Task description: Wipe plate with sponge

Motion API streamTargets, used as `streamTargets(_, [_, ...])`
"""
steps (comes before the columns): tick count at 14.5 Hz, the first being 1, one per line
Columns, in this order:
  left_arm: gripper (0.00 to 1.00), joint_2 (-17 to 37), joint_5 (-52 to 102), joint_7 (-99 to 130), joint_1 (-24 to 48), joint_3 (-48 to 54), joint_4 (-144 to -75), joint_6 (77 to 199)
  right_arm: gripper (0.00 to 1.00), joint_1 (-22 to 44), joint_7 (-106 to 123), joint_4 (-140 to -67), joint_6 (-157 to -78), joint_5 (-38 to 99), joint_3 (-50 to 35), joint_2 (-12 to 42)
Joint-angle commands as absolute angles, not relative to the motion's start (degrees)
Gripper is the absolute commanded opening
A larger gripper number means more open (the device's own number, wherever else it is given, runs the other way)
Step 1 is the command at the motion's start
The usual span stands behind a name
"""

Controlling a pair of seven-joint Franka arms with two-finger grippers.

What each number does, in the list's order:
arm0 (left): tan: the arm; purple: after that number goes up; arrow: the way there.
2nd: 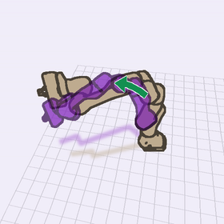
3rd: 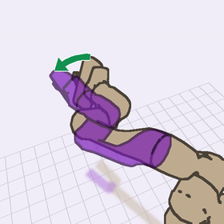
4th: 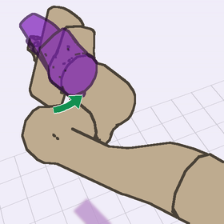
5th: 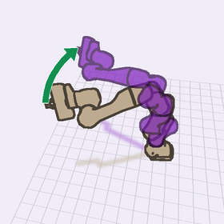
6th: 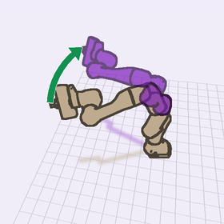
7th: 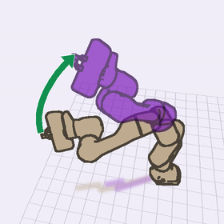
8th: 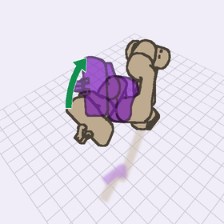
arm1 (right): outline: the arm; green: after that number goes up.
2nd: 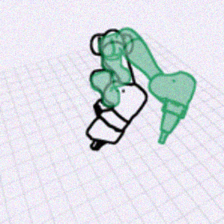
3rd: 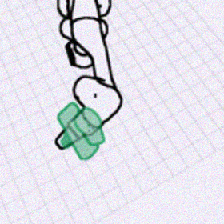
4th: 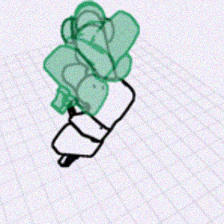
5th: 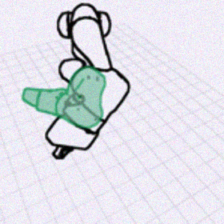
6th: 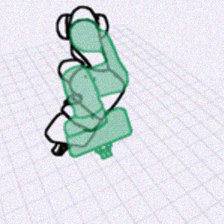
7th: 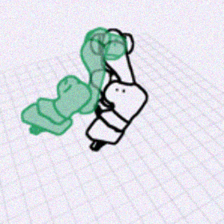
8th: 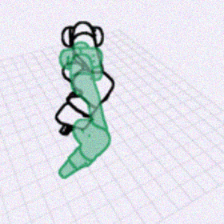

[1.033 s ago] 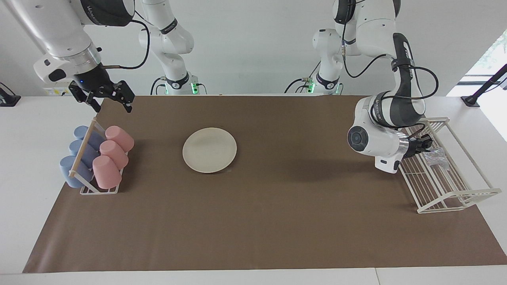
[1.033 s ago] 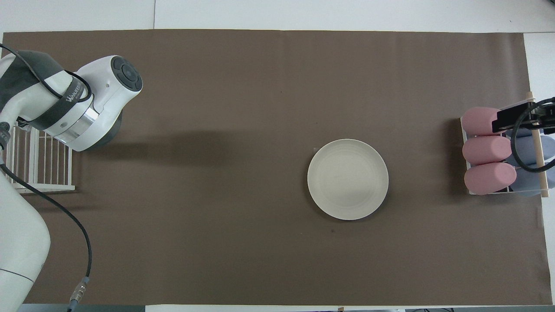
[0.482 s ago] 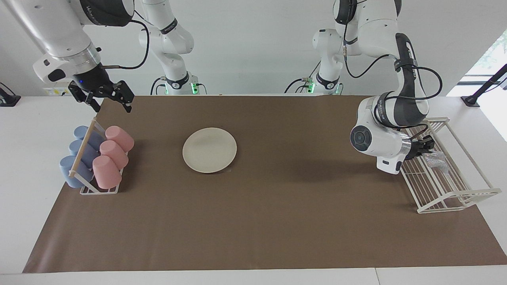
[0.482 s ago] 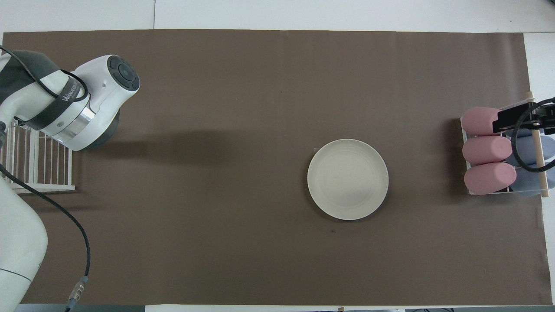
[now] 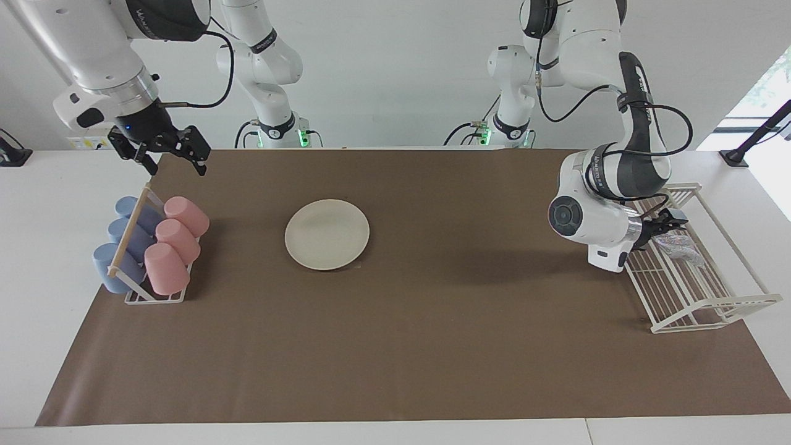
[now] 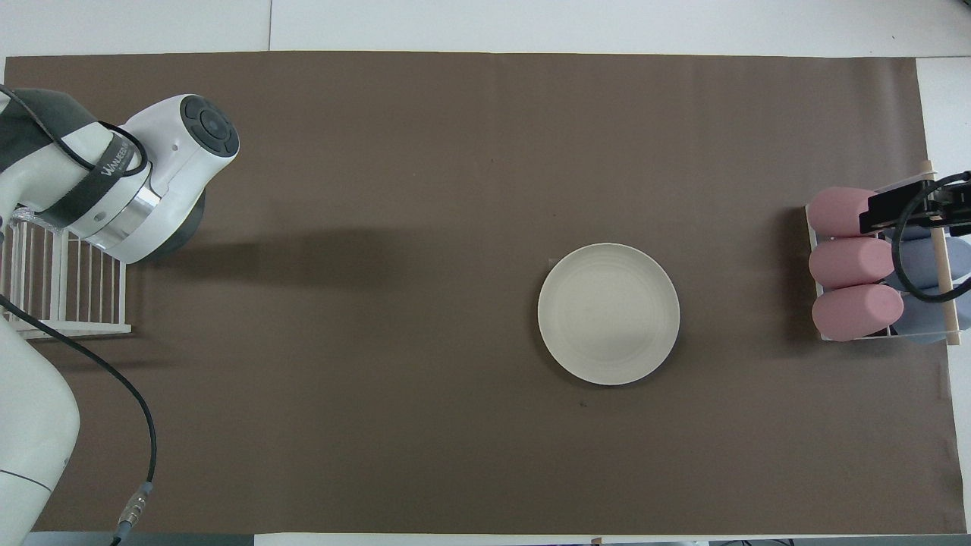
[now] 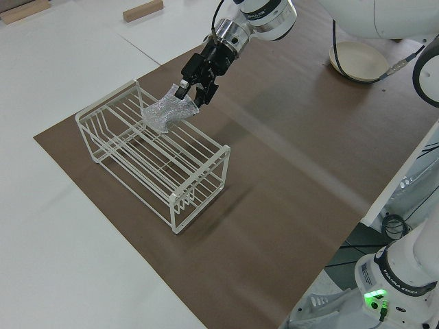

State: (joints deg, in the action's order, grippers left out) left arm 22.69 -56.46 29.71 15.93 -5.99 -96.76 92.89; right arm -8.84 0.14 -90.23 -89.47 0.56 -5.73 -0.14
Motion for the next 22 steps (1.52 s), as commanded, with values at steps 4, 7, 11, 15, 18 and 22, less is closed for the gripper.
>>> streamTargets(4, [1.00,21.2,-49.3,29.2,13.7,-5.7,-94.4,94.0,1.00,-8.6,-0.3,-89.8,-88.3,0.1,-5.8,0.1])
streamTargets(7, [1.00,16.4,-39.1,25.6,11.4,-5.7,-94.0,94.8,1.00,-8.6,-0.3,-89.8,-88.4,0.1,-5.8,0.0])
streamTargets(11, [1.00,10.8,-25.1,24.3,10.1,-6.3,-93.1,92.9,1.00,-8.6,-0.2,-89.8,-88.4,-0.2,-6.0,0.0])
streamTargets(15, [1.00,3.5,-11.0,14.5,4.8,-6.3,-94.2,90.6,1.00,-8.1,1.3,-89.8,-88.5,-1.5,-6.1,0.1])
streamTargets(18, [1.00,0.0,-7.1,8.3,3.7,-6.3,-96.0,87.4,1.00,-7.6,1.2,-89.8,-88.4,-3.0,-6.1,0.0])
streamTargets(22, [1.00,-8.4,-0.2,5.9,4.2,-6.3,-105.5,90.5,1.00,-7.6,1.1,-90.0,-88.2,-3.1,-6.1,0.0])
